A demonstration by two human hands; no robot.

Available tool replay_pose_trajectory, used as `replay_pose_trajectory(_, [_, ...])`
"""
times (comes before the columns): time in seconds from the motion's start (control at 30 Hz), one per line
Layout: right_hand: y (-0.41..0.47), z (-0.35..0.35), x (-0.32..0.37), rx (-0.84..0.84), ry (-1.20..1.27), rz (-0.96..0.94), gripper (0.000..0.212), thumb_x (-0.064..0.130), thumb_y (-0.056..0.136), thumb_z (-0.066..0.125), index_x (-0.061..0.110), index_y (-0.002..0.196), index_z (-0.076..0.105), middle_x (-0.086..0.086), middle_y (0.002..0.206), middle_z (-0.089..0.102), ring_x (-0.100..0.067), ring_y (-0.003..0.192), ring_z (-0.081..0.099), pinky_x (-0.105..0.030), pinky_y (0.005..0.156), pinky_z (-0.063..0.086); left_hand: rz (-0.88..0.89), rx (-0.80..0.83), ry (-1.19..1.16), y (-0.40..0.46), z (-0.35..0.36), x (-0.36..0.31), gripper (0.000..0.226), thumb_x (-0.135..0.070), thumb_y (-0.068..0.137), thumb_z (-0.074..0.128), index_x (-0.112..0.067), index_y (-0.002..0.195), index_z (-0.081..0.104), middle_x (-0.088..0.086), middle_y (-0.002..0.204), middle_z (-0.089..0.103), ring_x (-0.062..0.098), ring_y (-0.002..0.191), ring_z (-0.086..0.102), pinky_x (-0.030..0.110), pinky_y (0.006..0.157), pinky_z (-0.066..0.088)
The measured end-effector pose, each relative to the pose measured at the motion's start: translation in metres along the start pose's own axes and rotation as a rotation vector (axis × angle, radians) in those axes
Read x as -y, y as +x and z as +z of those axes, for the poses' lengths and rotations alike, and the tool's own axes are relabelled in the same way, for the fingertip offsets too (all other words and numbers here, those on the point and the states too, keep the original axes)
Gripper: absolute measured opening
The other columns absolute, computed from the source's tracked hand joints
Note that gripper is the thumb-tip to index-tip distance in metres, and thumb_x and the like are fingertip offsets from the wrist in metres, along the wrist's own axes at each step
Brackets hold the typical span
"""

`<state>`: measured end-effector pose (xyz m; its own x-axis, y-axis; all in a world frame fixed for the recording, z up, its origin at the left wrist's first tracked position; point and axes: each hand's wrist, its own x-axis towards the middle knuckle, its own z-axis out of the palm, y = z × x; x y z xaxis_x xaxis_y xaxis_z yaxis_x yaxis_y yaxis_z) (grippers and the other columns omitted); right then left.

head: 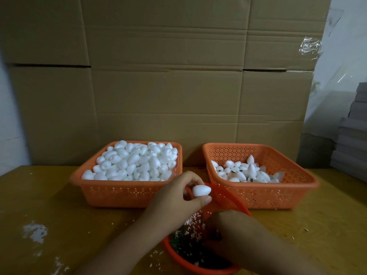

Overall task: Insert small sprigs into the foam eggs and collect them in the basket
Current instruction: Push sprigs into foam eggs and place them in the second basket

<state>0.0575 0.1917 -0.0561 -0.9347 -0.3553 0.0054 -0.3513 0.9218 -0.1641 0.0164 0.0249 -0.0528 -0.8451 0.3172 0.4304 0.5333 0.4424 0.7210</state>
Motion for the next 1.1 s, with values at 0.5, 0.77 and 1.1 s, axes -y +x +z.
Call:
replay_pose_trajectory(0.5, [-0.005, -0.001, 0.022, -0.054, 0.391, -0.256, 0.012, 0.031, 0.087, 0.069, 0.031, 0.097, 0.076, 0.016, 0.106, 0.070, 0.008, 0.102, 0.058, -0.004, 0.085, 0.040, 0.036, 0.126, -0.049, 0.003, -0.009, -0.006, 0.018, -0.049, 0.078, 0.062, -0.041, 0.095, 0.064, -0.019, 0.090, 0.066, 0.005, 0.076, 0.063, 0.038, 0.080, 0.055])
replay_pose_trajectory(0.77, [-0.003, 0.005, 0.019, -0.257, 0.415, -0.396, 0.013, 0.034, 0.085, 0.071, 0.029, 0.095, 0.078, 0.021, 0.123, 0.060, 0.014, 0.127, 0.038, -0.017, 0.102, 0.036, -0.013, 0.030, -0.089, 0.003, -0.004, 0.000, 0.028, -0.046, 0.070, 0.069, -0.043, 0.095, 0.058, -0.021, 0.095, 0.065, 0.008, 0.085, 0.065, 0.042, 0.086, 0.054])
replay_pose_trajectory(1.1, [-0.008, 0.000, 0.024, -0.354, 0.934, -0.300, 0.015, 0.028, 0.084, 0.071, 0.040, 0.074, 0.074, 0.017, 0.065, 0.068, 0.005, 0.064, 0.061, -0.009, 0.063, 0.043, 0.025, -0.075, -0.026, 0.005, -0.006, 0.007, 0.032, -0.024, 0.075, 0.080, -0.045, 0.093, 0.062, -0.014, 0.091, 0.060, 0.003, 0.068, 0.051, 0.023, 0.071, 0.047])
